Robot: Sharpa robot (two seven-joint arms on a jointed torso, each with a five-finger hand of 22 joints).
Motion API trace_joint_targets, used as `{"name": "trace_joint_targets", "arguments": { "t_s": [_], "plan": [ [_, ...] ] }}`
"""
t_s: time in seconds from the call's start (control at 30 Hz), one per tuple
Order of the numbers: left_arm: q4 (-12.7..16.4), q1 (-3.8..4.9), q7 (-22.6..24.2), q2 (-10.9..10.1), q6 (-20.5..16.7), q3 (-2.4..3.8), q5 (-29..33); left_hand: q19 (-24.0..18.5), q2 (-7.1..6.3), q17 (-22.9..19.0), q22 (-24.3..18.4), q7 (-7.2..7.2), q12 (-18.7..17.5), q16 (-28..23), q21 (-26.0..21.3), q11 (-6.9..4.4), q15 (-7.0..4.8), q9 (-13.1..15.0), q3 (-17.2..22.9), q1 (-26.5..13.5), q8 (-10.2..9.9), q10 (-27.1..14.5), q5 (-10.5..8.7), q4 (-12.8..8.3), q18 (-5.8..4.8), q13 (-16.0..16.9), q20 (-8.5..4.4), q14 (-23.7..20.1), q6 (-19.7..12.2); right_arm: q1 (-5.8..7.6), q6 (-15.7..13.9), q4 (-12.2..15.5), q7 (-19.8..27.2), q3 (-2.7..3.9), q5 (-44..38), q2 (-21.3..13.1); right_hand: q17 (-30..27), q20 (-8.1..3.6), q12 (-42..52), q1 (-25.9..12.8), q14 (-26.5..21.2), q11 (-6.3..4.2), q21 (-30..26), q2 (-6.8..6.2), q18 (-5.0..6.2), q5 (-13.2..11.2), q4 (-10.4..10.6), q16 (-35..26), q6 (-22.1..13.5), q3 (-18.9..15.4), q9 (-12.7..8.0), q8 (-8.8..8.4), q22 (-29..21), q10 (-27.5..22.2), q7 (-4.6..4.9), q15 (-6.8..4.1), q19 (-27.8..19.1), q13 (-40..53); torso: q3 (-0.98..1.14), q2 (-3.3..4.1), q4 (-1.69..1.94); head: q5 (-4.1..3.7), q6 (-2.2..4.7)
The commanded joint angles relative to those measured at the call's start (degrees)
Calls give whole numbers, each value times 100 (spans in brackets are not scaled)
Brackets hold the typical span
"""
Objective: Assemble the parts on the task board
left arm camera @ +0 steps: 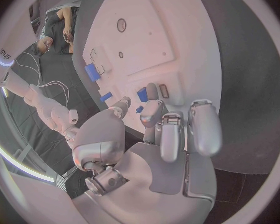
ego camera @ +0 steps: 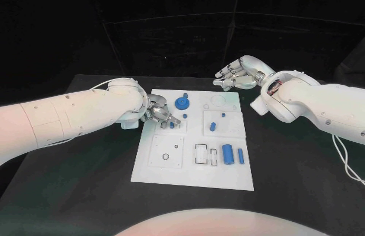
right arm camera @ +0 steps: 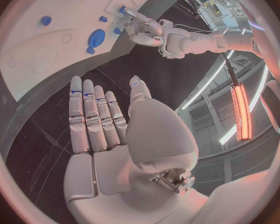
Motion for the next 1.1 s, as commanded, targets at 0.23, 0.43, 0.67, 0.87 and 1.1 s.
{"name": "trace_joint_targets", "arguments": {
  "t_s": [0.23, 0.43, 0.67, 0.87, 1.1],
  "plan": [
    [163, 202, -23, -197, 128, 324, -35, -57, 34, 1509, -294, 142, -576, 37, -264, 128, 46, -33, -445, 467, -173, -464, -18, 25, -17, -659, 17, 593, -451, 10, 7, -45, 48, 3, 121, 40, -14, 28, -42, -51, -62, 13, -45, -8, 26, 5, 3, -20, -17, -42, -6, -21, -5, -30, 47, 5, -5, -6, 1, -5, 0, 13, 47],
    [-77, 339, -28, -165, 450, 425, -35, -77, 150, 1509, -353, 270, -612, 37, -329, 237, 134, -131, -644, 779, -404, -532, -15, 25, -10, -714, 88, 593, -744, 9, 10, -80, 56, 3, 133, 62, -14, 28, -42, -51, -62, 13, -45, -8, 26, 5, 3, -20, -17, -42, -6, -21, -5, -30, 47, 5, -5, -6, 3, -1, -8, 20, 69],
    [-857, 393, -37, 198, 795, 442, -65, -72, 298, 1509, -349, 331, -582, 37, -338, 296, 191, -191, -793, 986, -524, -547, -16, 49, -8, -702, 146, 593, -806, 9, 14, -93, 59, 3, 137, 81, -20, 30, -44, -55, -65, 14, -51, -1, 26, 8, 6, -20, -18, -41, -6, -22, -5, -32, 48, 6, -5, -6, 0, 12, -13, 40, 87],
    [-1377, 346, -28, 475, 846, 424, -228, -70, 323, 1509, -346, 335, -582, 37, -339, 301, 196, -198, -835, 1017, -535, -555, -17, 61, -7, -709, 155, 593, -798, 9, 17, -96, 61, 3, 137, 92, -26, 31, -45, -51, -66, 15, -57, 10, 27, 16, 5, -19, -19, -36, -5, -23, -4, -33, 49, 6, -4, -5, 3, 11, -11, 43, 74],
    [-1789, 245, -23, 677, 853, 406, -291, -64, 359, 1509, -327, 336, -569, 37, -327, 303, 200, -203, -875, 1067, -543, -555, -16, 67, -8, -700, 163, 593, -782, 8, 17, -99, 65, 3, 138, 104, -32, 32, -46, -43, -68, 15, -64, 20, 27, 25, 1, -17, -19, -30, -5, -23, -4, -34, 49, 7, -2, -5, 0, 13, -11, 46, 70]
  ]
}}
